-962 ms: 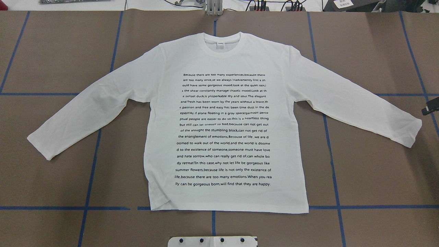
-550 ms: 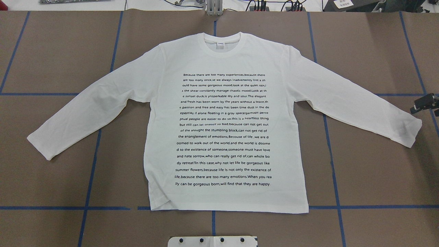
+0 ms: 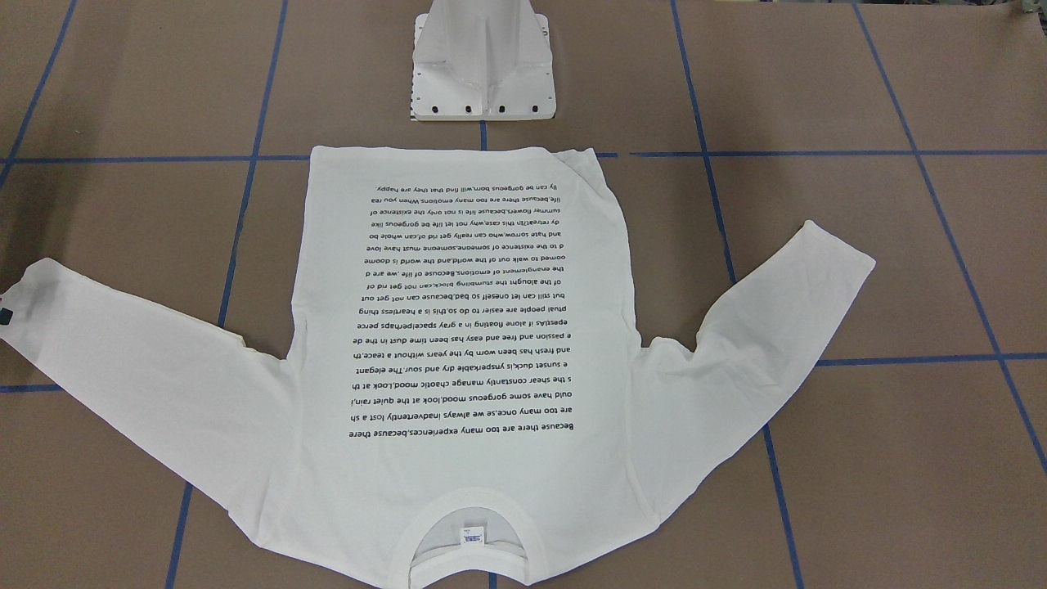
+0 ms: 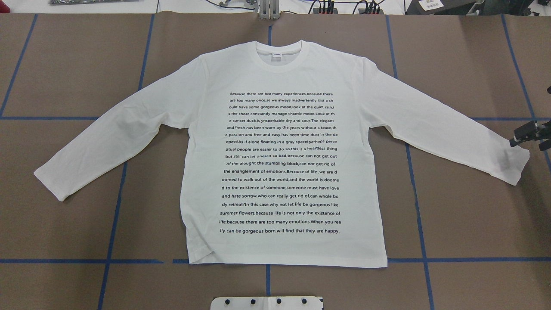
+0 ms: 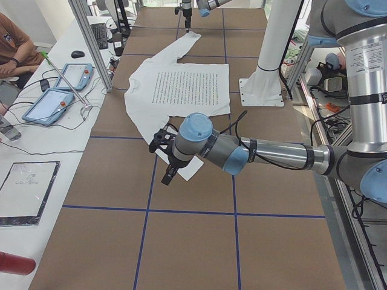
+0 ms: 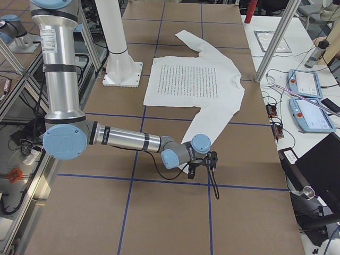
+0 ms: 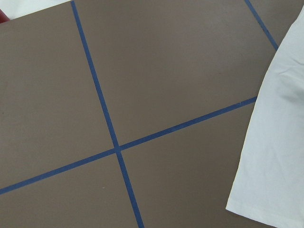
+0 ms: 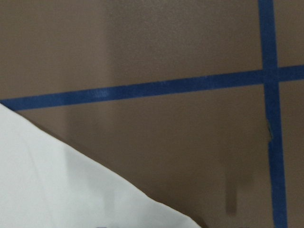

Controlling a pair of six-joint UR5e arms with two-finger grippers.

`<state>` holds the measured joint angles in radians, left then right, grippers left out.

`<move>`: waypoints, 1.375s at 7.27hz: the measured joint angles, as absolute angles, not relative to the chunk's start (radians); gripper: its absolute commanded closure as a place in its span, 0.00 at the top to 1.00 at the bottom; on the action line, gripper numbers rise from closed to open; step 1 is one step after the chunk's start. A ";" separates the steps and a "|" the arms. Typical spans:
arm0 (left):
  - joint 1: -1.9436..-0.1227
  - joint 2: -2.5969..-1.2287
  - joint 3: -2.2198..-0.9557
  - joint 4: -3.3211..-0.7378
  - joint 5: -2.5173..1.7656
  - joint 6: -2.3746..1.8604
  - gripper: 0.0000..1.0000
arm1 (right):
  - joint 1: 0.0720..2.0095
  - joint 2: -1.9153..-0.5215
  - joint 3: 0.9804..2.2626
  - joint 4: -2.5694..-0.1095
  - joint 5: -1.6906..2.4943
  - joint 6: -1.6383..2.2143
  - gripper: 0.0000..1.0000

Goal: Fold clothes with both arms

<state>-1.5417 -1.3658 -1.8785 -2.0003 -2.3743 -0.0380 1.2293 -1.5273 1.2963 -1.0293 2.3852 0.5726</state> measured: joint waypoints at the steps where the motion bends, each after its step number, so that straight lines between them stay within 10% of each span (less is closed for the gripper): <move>1: -1.542 -1.366 -1.879 -2.001 -2.376 -0.038 1.00 | 1.224 -1.528 1.293 -1.029 2.384 0.575 0.63; 4: -1.542 -1.366 -1.881 -2.002 -2.378 -0.039 1.00 | 1.219 -1.528 1.274 -1.030 2.380 0.577 0.00; 10: -1.542 -1.365 -1.884 -2.002 -2.378 -0.040 1.00 | 1.226 -1.530 1.374 -1.063 2.450 0.584 0.00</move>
<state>-1.5416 -1.3652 -1.8837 -2.0022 -2.3777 -0.0399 1.2258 -1.5303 1.3742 -1.0630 2.4500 0.5840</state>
